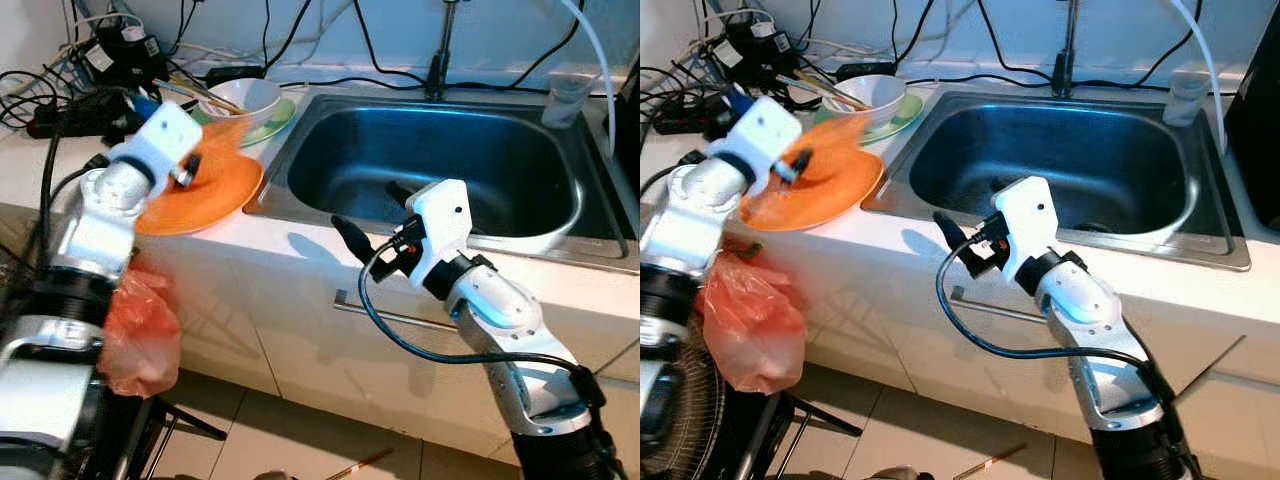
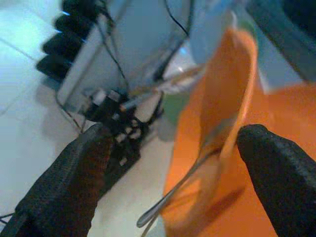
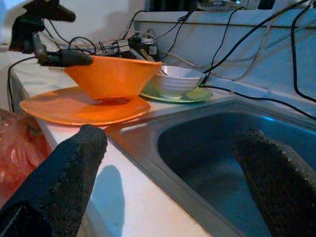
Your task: Kitchen organization
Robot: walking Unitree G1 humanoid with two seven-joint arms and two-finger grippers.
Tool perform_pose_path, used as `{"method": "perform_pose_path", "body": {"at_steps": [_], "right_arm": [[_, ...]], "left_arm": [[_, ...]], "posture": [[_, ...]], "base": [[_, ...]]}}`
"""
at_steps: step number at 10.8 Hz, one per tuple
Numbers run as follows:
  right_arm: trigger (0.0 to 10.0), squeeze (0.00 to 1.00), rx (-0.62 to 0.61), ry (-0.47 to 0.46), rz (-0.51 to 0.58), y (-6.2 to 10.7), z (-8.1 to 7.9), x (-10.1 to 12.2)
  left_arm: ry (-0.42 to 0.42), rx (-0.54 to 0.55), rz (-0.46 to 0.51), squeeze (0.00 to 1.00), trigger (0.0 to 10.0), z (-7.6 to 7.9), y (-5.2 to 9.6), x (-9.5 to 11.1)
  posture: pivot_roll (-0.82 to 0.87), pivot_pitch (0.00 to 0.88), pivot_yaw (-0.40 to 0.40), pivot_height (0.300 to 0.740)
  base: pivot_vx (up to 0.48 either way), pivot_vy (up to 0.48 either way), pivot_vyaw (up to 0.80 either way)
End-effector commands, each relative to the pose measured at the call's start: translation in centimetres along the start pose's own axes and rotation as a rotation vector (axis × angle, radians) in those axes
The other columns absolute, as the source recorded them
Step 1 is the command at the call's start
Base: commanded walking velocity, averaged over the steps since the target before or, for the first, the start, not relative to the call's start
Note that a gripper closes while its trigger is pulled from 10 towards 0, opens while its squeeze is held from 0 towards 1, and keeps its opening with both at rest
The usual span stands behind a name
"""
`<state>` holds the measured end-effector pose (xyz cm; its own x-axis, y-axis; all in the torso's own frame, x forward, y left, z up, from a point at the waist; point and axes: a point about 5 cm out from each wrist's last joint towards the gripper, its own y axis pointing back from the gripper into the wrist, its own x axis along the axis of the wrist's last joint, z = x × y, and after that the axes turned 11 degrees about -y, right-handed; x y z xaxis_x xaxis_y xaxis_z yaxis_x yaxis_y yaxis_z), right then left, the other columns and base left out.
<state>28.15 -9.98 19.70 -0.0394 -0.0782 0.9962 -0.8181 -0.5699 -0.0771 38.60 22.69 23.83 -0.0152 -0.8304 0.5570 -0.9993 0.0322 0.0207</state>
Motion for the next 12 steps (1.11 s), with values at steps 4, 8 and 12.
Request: {"method": "perform_pose_path", "body": {"at_steps": [4, 8, 12], "right_arm": [[10.0, 0.00, -0.029, 0.017, 0.015, 0.0, 0.5, 0.3], [10.0, 0.00, -0.040, 0.016, 0.018, 0.0, 0.6, 0.3], [10.0, 0.00, -0.032, -0.009, 0.036, -0.2, 0.1, 0.2]], "left_arm": [[0.132, 0.075, -0.047, 0.00, 10.0, 0.5, 0.0, -0.9], [0.165, 0.137, -0.102, 0.00, 10.0, -0.4, -0.2, -1.4], [0.442, 0.160, -0.260, 0.00, 10.0, -0.9, -0.9, -3.4]], "posture": [[0.01, 0.000, 0.110, 0.740], [0.01, 0.000, 0.115, 0.740], [0.01, 0.000, 0.120, 0.740]], "base": [[0.000, 0.000, 0.00], [0.000, 0.000, 0.00], [0.000, 0.000, 0.00]]}}
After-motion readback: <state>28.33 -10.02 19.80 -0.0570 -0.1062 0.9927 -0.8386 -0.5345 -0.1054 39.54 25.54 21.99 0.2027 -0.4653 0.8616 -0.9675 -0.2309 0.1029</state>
